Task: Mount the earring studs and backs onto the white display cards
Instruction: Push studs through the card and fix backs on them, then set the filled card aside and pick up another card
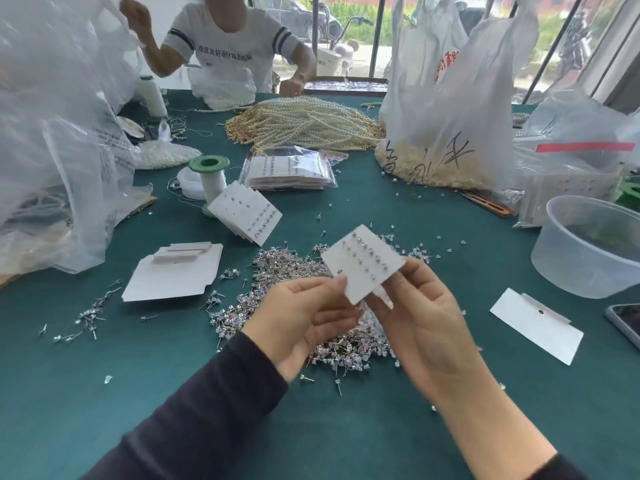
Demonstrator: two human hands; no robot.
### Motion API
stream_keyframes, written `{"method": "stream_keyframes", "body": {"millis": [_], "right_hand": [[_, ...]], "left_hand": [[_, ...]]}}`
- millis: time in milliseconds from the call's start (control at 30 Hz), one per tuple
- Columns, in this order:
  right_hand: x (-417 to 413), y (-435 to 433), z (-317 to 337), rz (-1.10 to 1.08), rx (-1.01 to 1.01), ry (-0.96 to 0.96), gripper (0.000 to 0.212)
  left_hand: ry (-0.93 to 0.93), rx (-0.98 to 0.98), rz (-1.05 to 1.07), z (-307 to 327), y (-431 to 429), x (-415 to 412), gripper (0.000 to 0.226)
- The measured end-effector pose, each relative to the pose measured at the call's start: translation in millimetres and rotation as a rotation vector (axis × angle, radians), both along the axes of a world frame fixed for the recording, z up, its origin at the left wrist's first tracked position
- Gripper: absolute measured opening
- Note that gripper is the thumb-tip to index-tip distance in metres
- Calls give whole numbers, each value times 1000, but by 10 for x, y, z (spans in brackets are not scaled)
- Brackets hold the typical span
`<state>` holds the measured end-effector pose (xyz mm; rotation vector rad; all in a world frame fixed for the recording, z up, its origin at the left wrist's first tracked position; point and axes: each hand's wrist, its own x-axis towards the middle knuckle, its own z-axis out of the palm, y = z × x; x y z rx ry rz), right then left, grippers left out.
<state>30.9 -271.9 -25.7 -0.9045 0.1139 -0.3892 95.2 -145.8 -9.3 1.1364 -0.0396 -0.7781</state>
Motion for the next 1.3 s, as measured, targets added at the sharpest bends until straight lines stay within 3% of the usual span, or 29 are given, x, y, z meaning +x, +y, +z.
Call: {"method": "stream_keyframes", "body": {"millis": [67, 133, 200, 300, 400, 533, 833, 933, 1067, 1233, 1300], "right_hand": [[-9, 32, -22, -97, -394, 31, 6], [1, 67, -75, -253, -905, 59, 16], [15, 102, -125, -376, -1249, 34, 14], [46, 110, -176, -406, -1457, 28, 12], [68, 56, -204, -384, -1490, 50, 11], [86, -2, -217, -419, -1491, 78, 9], [84, -9, -219, -403, -1535, 116, 11], [74, -18, -207, -417, -1545, 112, 11], [70, 5, -216, -399, -1575, 110, 6], [47, 55, -212, -369, -1585, 88, 6], [31, 59, -210, -368, -1576, 80, 6]], "left_hand": [[28, 35, 44, 52, 21, 84, 27], [-76, 163, 101, 147, 47, 231, 14], [-366, 424, 226, 231, 76, 515, 10], [-868, 868, 355, 365, 93, 1058, 21], [-1017, 1149, 305, 362, 17, 1474, 24], [-1044, 1429, 157, 157, -93, 1654, 24], [-1243, 1592, 220, 273, 85, 1536, 18], [-1299, 1539, 248, 487, 360, 1431, 19], [-1195, 1530, 67, 607, 875, 1107, 17], [-1077, 1666, 5, 163, 991, 730, 52], [-1100, 1716, 15, 41, 953, 680, 55]]}}
